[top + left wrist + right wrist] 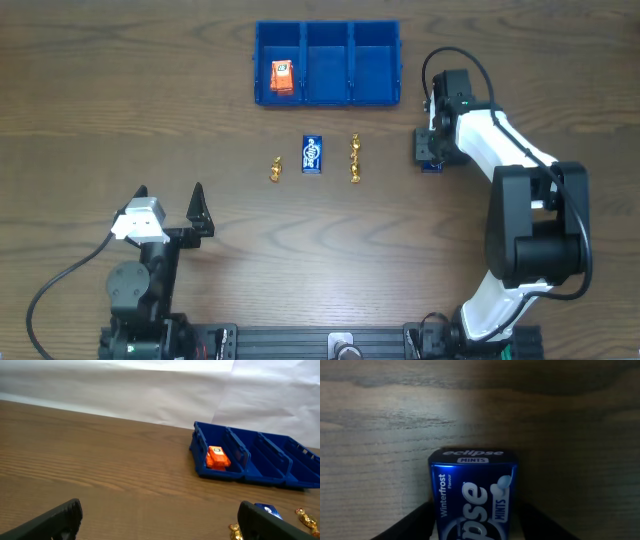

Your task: Sort Candies Into Trays

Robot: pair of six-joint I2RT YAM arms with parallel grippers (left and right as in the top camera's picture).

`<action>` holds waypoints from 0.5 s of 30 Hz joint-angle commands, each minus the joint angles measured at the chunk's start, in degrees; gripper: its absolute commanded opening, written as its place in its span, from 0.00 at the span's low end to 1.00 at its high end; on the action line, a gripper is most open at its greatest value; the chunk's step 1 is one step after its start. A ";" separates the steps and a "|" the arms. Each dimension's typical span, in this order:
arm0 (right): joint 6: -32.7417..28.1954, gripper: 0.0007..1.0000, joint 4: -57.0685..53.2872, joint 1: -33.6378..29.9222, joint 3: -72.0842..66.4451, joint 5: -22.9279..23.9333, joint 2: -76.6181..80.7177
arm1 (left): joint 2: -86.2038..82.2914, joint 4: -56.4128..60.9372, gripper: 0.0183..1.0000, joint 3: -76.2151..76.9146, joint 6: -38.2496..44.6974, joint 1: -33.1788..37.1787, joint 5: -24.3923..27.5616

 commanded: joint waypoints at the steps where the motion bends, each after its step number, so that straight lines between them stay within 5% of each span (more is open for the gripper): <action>1: 0.00 0.40 0.00 0.76 0.50 2.08 0.57 | -0.37 -2.51 1.00 -0.83 0.35 0.39 0.11; 10: 0.02 0.04 -0.17 0.85 0.87 1.64 0.46 | -0.37 -2.51 1.00 -0.83 0.35 0.39 0.11; 15: 0.26 0.04 -2.91 3.06 5.33 1.16 -4.35 | -0.37 -2.51 1.00 -0.83 0.35 0.39 0.11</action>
